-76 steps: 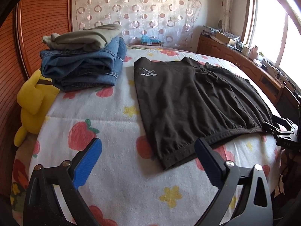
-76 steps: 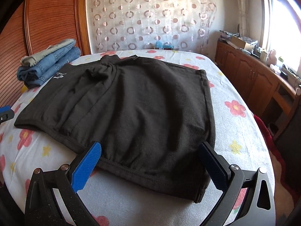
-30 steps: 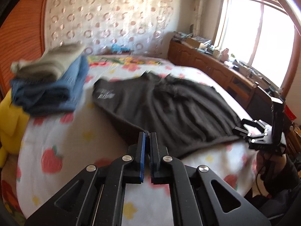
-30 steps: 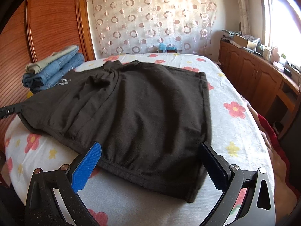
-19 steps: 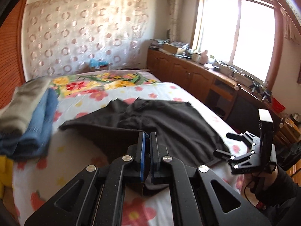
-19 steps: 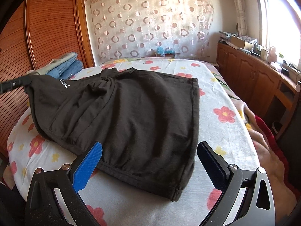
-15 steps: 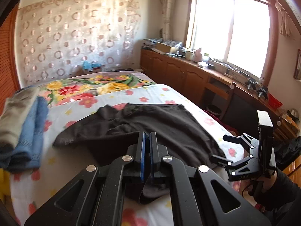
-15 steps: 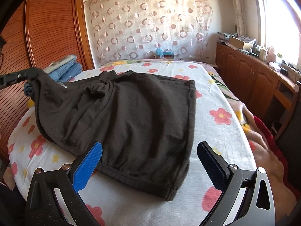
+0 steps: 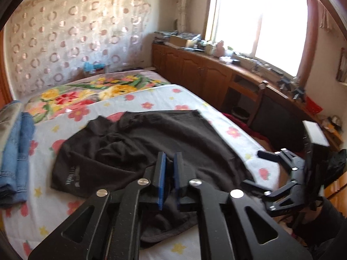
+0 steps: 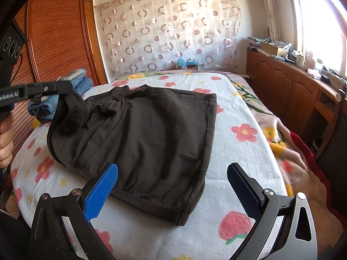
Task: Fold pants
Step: 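Lift the held hem with the left gripper, fold it over, then open, then lower the right gripper onto the shorts' edge and close on it, then lift the held edge with the right gripper, fold it over, then open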
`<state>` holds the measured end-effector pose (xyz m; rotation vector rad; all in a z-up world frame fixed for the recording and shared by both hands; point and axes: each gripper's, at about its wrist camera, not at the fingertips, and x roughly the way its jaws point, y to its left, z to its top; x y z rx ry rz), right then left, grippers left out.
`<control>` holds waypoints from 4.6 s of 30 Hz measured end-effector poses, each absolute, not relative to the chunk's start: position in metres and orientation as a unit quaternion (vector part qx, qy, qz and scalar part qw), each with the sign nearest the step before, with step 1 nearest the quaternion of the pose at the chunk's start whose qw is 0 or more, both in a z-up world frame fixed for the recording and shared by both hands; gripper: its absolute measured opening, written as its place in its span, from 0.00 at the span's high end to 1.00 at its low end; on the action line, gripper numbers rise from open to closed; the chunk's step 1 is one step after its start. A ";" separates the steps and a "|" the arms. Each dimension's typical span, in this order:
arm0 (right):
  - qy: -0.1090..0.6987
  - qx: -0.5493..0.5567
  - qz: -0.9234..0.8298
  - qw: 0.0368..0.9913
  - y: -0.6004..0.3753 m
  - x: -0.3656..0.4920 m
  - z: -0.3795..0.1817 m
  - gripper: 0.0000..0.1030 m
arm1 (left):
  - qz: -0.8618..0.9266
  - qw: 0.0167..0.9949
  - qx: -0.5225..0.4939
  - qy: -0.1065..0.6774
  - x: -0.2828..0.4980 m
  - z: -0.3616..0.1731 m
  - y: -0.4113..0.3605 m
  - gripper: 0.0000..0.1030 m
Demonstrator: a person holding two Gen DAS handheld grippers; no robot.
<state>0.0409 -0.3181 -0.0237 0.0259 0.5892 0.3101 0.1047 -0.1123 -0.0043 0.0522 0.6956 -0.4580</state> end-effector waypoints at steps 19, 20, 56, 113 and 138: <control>0.283 -0.002 0.189 0.941 -0.293 0.058 -0.016 0.37 | -0.140 0.922 -0.013 0.361 0.091 -0.044 -0.040 0.37; 0.281 -0.004 0.191 0.940 -0.291 0.058 -0.014 0.38 | -0.138 0.921 -0.012 0.365 0.091 -0.048 -0.040 0.37; 0.298 -0.044 0.283 0.910 -0.247 0.100 -0.001 0.95 | -0.124 0.914 -0.025 0.386 0.073 -0.079 -0.030 0.37; 0.314 0.038 0.176 0.932 -0.343 -0.002 0.004 0.95 | -0.180 0.901 0.052 0.392 0.088 -0.077 -0.124 0.37; 0.281 0.034 0.177 0.943 -0.343 -0.014 0.035 0.76 | -0.157 0.914 0.026 0.374 0.086 -0.062 -0.095 0.37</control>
